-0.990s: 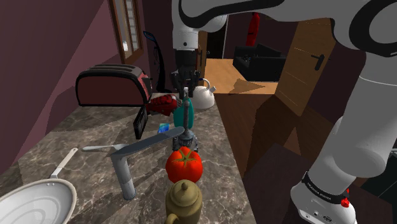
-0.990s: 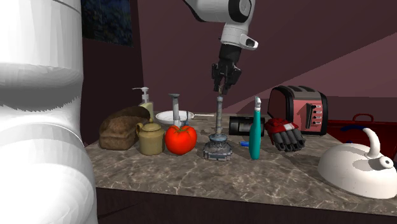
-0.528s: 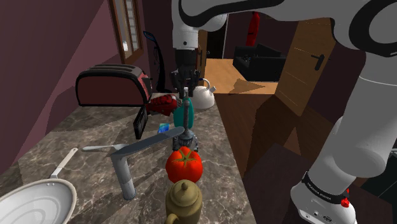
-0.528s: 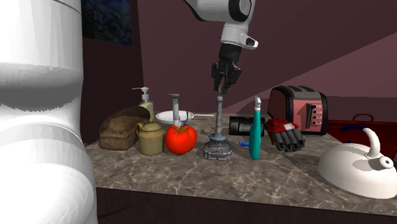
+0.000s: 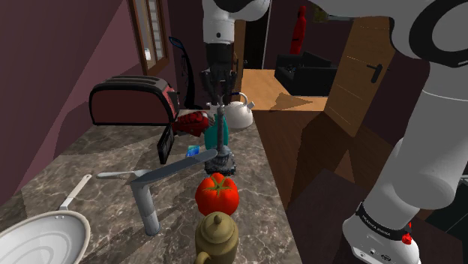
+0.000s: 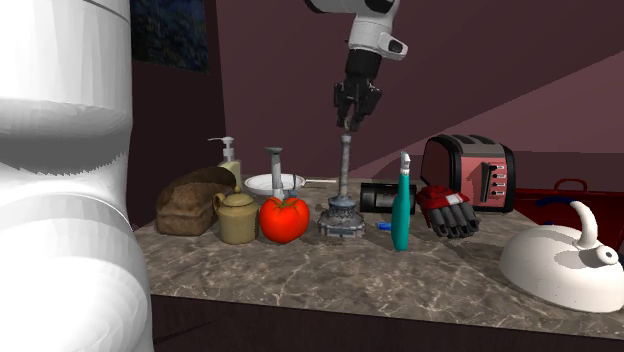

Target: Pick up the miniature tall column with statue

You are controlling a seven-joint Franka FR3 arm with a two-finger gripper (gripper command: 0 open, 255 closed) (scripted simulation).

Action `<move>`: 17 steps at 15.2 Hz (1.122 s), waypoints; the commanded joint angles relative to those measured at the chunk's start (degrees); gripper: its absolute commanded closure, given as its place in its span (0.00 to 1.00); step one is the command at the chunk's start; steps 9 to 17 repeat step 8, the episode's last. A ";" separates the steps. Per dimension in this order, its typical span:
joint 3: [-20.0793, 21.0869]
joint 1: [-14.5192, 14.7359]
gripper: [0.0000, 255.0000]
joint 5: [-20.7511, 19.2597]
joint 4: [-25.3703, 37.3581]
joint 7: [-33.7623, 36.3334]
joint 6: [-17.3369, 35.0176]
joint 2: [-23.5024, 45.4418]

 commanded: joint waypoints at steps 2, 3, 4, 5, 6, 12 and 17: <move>0.11 0.14 1.00 -0.06 2.80 0.60 -2.38 0.35; 0.12 0.16 1.00 -0.09 3.80 0.75 -3.20 0.53; 0.14 0.18 1.00 -0.13 4.82 0.91 -4.02 0.72; 0.15 0.20 1.00 -0.17 5.86 1.07 -4.84 0.92; 0.17 0.23 1.00 -0.21 6.93 1.23 -5.68 1.15; 0.17 0.24 1.00 -0.21 7.09 1.25 -5.81 1.18; 0.17 0.24 1.00 -0.21 7.09 1.25 -5.81 1.18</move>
